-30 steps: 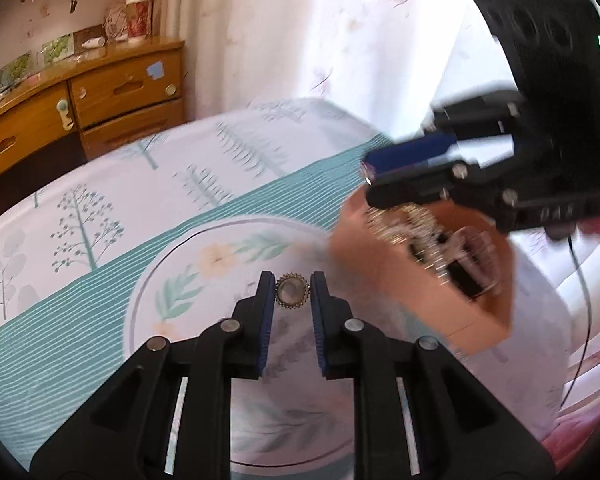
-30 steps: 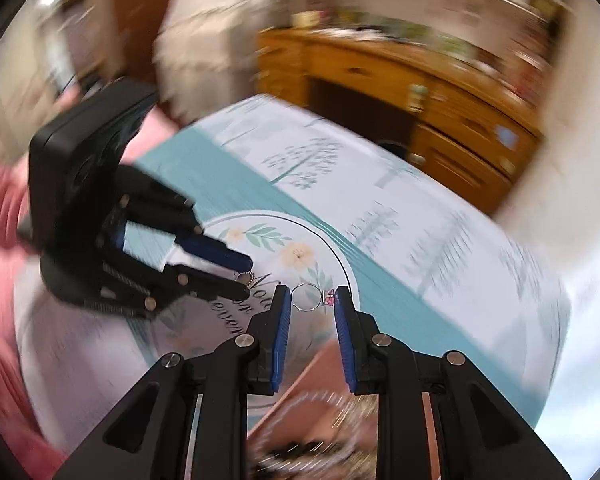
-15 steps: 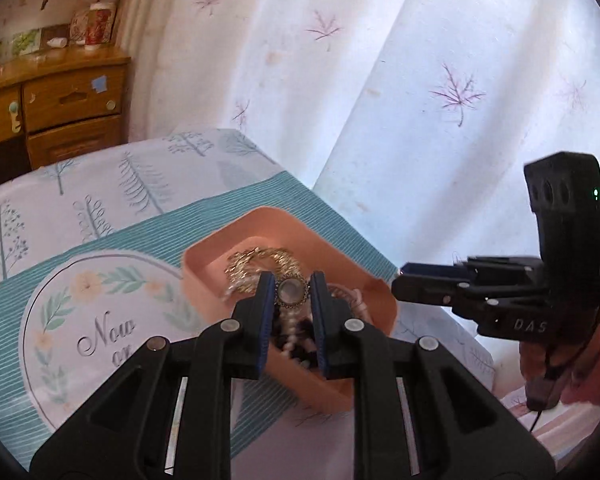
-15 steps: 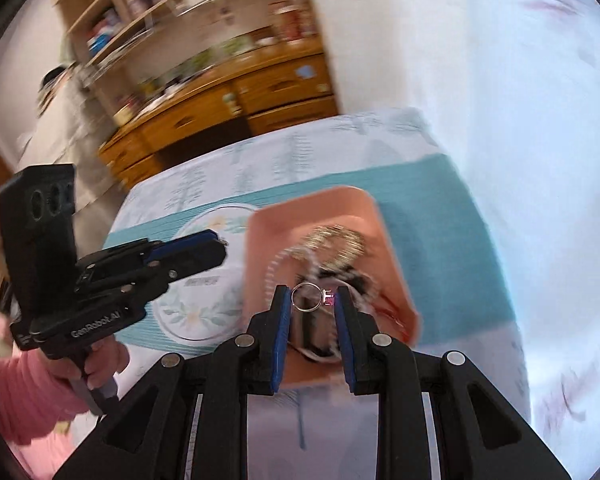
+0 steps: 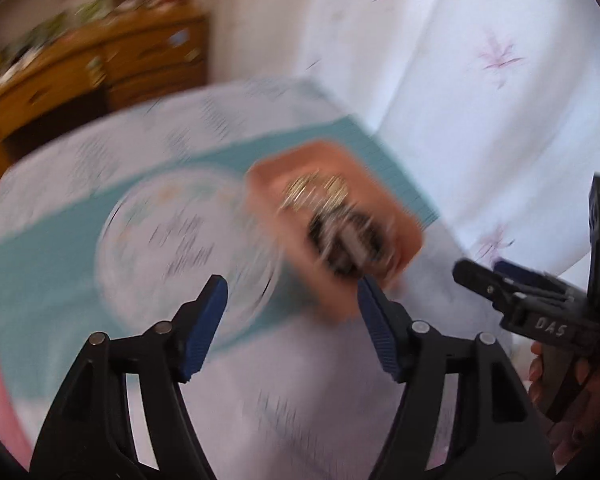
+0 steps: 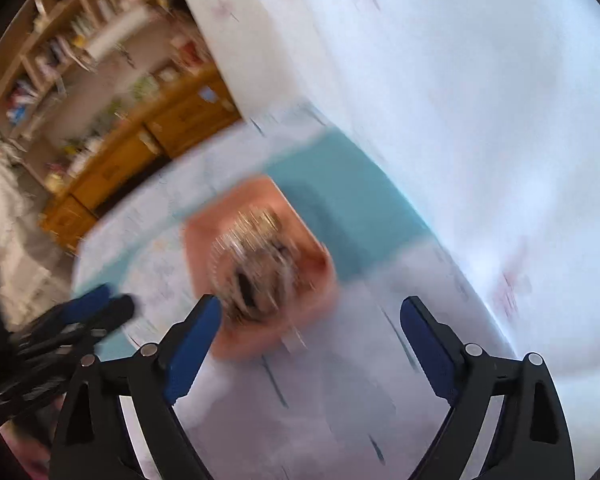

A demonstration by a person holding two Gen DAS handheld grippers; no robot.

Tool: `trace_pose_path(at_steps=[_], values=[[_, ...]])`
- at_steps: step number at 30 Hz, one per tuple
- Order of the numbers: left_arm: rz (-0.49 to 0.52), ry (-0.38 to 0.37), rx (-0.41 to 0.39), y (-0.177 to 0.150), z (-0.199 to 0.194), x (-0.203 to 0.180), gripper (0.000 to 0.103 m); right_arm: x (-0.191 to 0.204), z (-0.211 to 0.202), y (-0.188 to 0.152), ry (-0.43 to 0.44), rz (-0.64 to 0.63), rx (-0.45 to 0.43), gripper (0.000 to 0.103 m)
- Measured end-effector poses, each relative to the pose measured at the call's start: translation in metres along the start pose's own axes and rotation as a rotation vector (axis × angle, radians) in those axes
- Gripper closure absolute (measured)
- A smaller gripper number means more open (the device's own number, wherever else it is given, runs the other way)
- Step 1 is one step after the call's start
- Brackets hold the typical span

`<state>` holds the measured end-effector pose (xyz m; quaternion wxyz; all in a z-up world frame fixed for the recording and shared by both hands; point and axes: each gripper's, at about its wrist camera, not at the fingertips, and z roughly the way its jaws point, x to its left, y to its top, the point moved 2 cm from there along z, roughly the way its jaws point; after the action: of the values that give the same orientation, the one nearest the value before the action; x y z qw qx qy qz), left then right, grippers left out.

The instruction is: Organize jewelry

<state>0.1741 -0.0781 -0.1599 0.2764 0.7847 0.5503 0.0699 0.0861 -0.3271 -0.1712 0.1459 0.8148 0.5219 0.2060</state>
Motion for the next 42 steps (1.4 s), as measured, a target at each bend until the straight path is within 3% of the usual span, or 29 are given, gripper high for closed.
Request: trace_pose_path(at_steps=[2, 5, 10, 13, 16, 19, 21, 25, 32, 42], values=[[-0.088, 0.051, 0.059, -0.021, -0.012, 0.007, 0.038, -0.003, 0.003, -0.021, 0.003, 0.017, 0.095, 0.011], [-0.255, 0.074, 0.121, -0.056, -0.032, 0.011, 0.038, 0.000, -0.007, -0.059, 0.097, -0.002, 0.242, 0.011], [-0.386, 0.130, 0.143, -0.093, -0.068, -0.009, 0.036, 0.003, -0.053, -0.094, 0.122, -0.151, 0.303, 0.005], [-0.370, 0.158, 0.117, -0.097, -0.093, -0.029, 0.024, -0.001, -0.088, -0.094, 0.153, -0.188, 0.280, 0.003], [-0.306, 0.180, 0.100, -0.086, -0.114, -0.051, 0.023, -0.001, -0.117, -0.081, 0.130, -0.264, 0.240, 0.003], [-0.243, 0.248, 0.023, -0.065, -0.143, -0.072, 0.017, -0.002, -0.145, -0.072, 0.114, -0.278, 0.242, 0.002], [-0.219, 0.296, -0.023, -0.059, -0.160, -0.082, 0.001, -0.008, -0.157, -0.061, 0.135, -0.235, 0.258, 0.002], [-0.208, 0.386, -0.074, -0.064, -0.181, -0.093, 0.000, -0.012, -0.183, -0.050, 0.164, -0.222, 0.217, 0.002], [-0.264, 0.425, -0.078, -0.097, -0.196, -0.095, 0.000, -0.001, -0.211, -0.060, 0.209, -0.292, 0.139, 0.001], [-0.382, 0.465, -0.079, -0.121, -0.205, -0.081, 0.000, 0.022, -0.214, -0.069, 0.231, -0.420, 0.088, 0.000]])
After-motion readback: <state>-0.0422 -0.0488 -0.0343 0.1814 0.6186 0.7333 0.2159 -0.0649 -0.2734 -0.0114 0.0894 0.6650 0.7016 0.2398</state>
